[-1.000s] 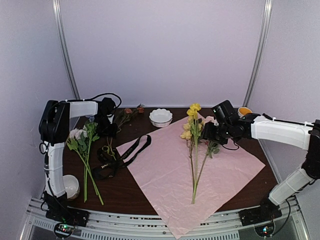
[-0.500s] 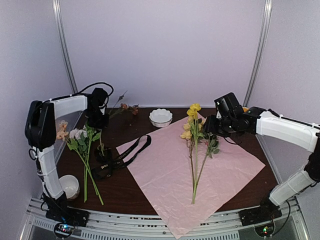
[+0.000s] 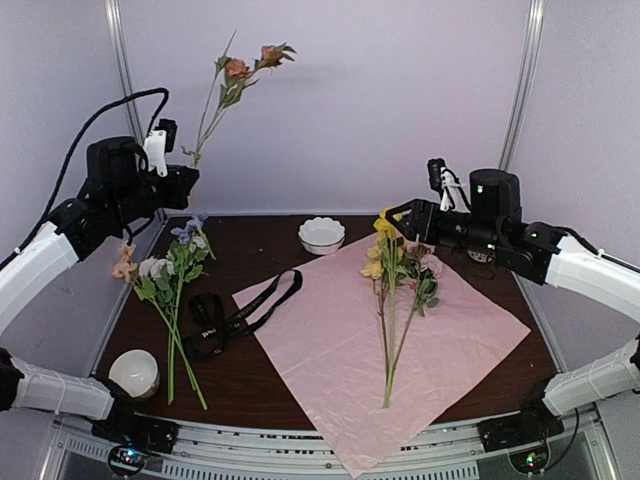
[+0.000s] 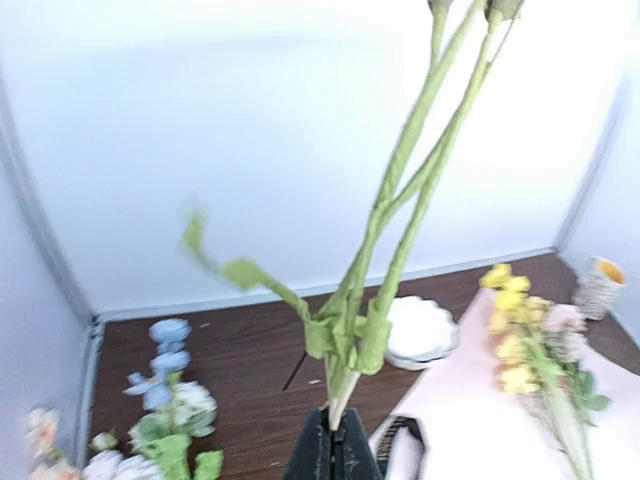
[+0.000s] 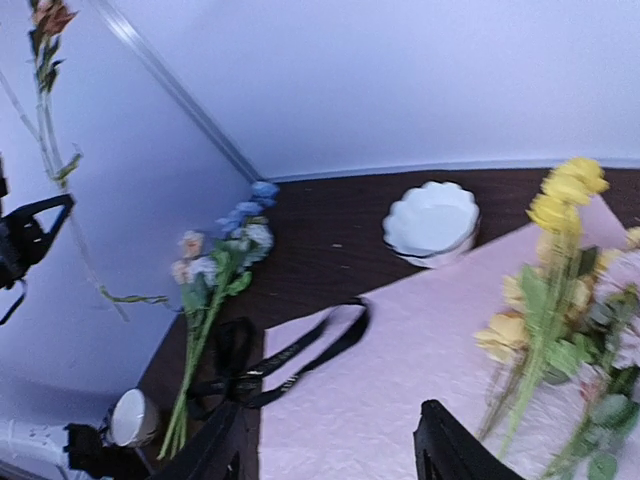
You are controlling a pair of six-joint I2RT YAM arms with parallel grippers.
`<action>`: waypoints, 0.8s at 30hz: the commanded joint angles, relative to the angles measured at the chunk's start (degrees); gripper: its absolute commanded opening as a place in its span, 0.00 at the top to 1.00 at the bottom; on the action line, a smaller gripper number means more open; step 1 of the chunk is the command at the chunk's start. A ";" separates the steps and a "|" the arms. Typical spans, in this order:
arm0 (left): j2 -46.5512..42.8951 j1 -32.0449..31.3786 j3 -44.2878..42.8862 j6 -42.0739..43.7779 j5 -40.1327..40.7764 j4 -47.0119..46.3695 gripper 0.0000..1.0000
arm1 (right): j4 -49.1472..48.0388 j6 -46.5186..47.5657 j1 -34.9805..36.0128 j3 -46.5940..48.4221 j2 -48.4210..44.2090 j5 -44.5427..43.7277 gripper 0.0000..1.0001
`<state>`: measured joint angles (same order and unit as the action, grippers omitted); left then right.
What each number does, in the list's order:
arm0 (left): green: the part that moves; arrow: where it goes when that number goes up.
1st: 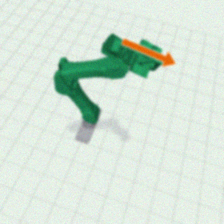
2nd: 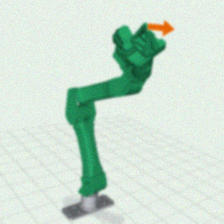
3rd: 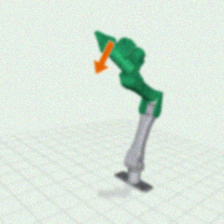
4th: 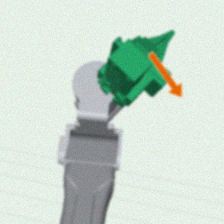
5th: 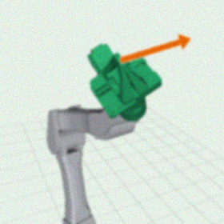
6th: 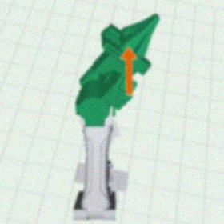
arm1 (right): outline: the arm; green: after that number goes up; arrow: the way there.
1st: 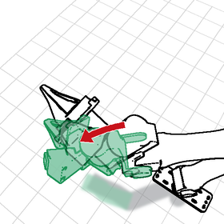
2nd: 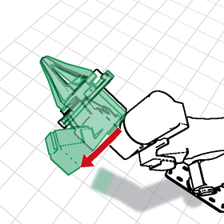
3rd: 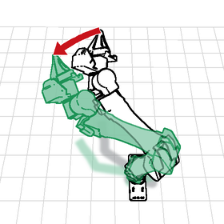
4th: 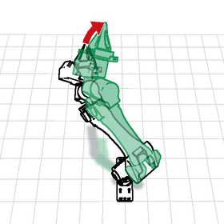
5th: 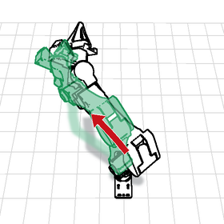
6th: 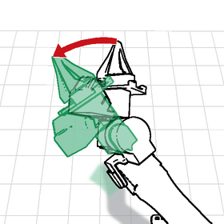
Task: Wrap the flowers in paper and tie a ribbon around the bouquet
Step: Pass from the left arm to the right
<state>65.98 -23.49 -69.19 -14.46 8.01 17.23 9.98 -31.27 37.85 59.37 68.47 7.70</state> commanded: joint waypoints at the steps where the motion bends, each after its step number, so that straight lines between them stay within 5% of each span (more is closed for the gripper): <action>1: -1.28 -9.19 1.17 -3.73 -13.24 -12.49 1.00 | -18.34 1.21 4.14 4.31 3.34 20.00 0.40; 6: 1.93 -16.44 0.34 -8.90 -20.31 -23.38 1.00 | -23.30 1.06 10.07 14.21 8.66 19.03 0.26; 15: 8.29 -24.06 -6.93 -5.03 -26.51 -21.63 1.00 | -24.04 -1.28 11.65 24.49 16.36 22.78 0.07; 19: 10.00 -24.90 -7.64 -5.35 -28.26 -21.34 1.00 | -23.52 -2.18 12.04 25.87 18.22 21.67 0.20; 24: 11.73 -25.50 -9.57 -4.13 -30.95 -17.88 1.00 | -25.07 -3.57 12.06 26.27 18.61 21.40 0.61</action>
<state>76.62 -48.38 -75.96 -20.25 -19.03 -0.93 -13.15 -33.36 49.71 84.09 87.39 28.91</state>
